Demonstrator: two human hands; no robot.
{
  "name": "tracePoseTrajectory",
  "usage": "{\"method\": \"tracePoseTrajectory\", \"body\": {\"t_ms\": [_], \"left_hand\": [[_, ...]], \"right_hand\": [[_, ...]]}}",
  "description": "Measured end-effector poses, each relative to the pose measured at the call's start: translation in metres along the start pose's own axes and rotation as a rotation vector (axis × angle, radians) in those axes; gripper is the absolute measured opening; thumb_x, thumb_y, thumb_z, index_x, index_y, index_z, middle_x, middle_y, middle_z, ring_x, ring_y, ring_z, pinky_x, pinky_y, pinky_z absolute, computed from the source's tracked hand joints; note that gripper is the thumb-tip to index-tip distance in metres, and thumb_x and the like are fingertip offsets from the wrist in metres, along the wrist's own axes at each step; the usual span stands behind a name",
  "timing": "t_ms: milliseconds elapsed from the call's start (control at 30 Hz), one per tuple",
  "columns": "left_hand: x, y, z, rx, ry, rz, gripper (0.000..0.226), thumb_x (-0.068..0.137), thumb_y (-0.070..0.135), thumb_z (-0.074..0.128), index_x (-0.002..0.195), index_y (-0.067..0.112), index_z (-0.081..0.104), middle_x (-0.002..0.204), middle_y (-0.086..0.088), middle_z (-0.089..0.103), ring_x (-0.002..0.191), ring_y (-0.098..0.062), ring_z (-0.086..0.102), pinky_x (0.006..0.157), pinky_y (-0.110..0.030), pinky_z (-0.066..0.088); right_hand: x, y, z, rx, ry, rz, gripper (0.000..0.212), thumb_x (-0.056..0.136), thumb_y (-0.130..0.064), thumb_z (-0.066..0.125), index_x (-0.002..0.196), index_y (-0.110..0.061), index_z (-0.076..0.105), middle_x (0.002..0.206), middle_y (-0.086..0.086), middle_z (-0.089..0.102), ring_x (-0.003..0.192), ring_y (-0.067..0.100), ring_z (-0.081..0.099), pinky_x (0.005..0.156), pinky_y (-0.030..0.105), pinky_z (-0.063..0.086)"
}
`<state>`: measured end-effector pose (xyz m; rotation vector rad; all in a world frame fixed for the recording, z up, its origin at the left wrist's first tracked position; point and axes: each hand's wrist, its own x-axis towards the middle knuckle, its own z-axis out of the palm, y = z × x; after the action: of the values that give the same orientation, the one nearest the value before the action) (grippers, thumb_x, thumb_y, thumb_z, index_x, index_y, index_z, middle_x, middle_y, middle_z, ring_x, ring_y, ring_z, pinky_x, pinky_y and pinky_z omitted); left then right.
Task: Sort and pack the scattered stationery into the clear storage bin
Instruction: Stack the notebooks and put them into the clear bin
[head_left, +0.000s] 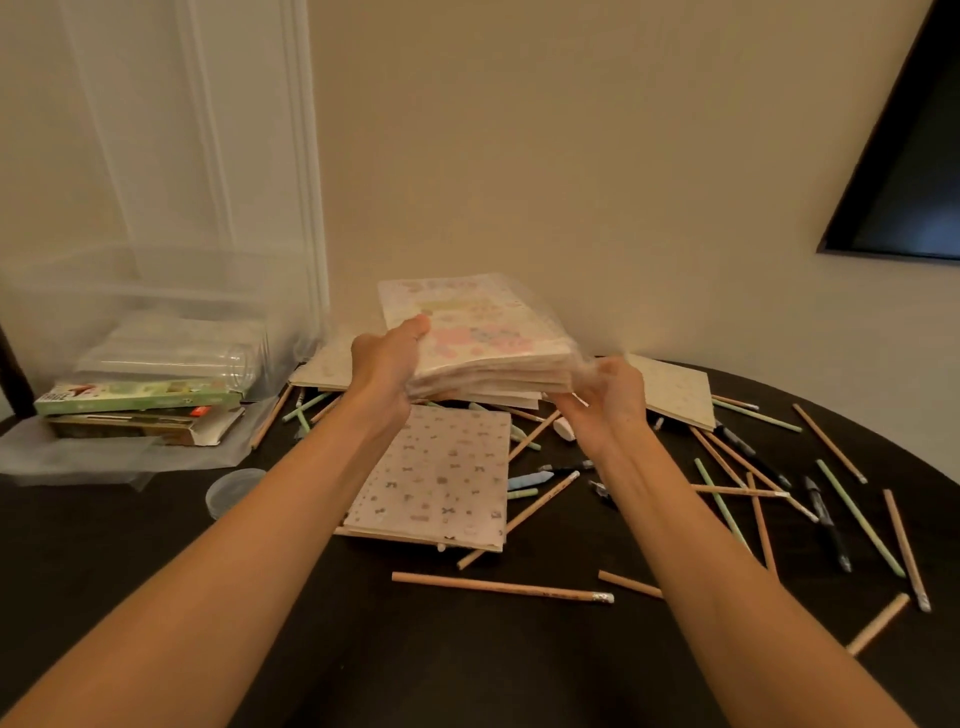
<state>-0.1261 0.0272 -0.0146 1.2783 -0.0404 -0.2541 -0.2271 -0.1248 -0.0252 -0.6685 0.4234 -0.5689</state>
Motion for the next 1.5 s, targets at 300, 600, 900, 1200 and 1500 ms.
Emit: {"method": "tracePoseTrajectory", "body": {"t_ms": [300,600,900,1200,1500], "left_hand": [[0.066,0.051,0.018,0.129,0.095,0.084,0.037,0.094,0.036,0.048,0.108,0.002,0.048,0.092,-0.003,0.058,0.090,-0.022,0.056,0.077,-0.033,0.045],[0.089,0.162,-0.013,0.451,-0.055,0.056,0.026,0.092,0.034,0.054,0.088,0.009,0.051,0.068,-0.007,0.064,0.061,-0.024,0.064,0.059,-0.040,0.058],[0.142,0.255,-0.090,1.558,-0.287,0.148,0.056,0.074,0.059,0.066,0.102,0.012,0.055,0.091,-0.001,0.053,0.088,-0.022,0.056,0.075,-0.033,0.046],[0.222,0.238,-0.177,1.636,-0.642,0.113,0.050,0.066,0.046,0.078,0.070,0.024,0.033,0.074,0.018,0.048,0.069,-0.002,0.045,0.055,-0.023,0.030],[0.276,0.198,-0.215,1.863,-0.763,0.059,0.045,0.070,0.055,0.072,0.077,0.019,0.045,0.086,0.006,0.051,0.072,-0.010,0.046,0.058,-0.020,0.031]], "right_hand": [[0.068,0.015,0.103,0.126,-0.222,0.060,0.034,0.089,-0.023,0.060,0.118,-0.005,0.054,0.116,0.014,0.062,0.107,0.025,0.059,0.093,0.036,0.049],[0.099,-0.015,0.209,-0.013,-0.052,0.230,0.012,0.088,0.004,0.047,0.098,0.003,0.053,0.112,0.022,0.058,0.104,0.033,0.058,0.090,0.038,0.051],[0.140,0.022,0.298,-0.270,-0.071,0.314,0.009,0.077,0.007,0.057,0.076,-0.001,0.054,0.091,0.017,0.060,0.096,0.034,0.058,0.095,0.048,0.047],[0.177,0.120,0.355,-0.379,-0.245,0.459,0.034,0.083,0.000,0.062,0.115,0.010,0.057,0.115,0.023,0.062,0.108,0.035,0.060,0.093,0.045,0.049],[0.210,0.196,0.364,-0.464,-0.361,0.672,0.011,0.088,-0.004,0.056,0.094,0.003,0.061,0.092,0.016,0.064,0.085,0.025,0.063,0.078,0.035,0.054]]}}
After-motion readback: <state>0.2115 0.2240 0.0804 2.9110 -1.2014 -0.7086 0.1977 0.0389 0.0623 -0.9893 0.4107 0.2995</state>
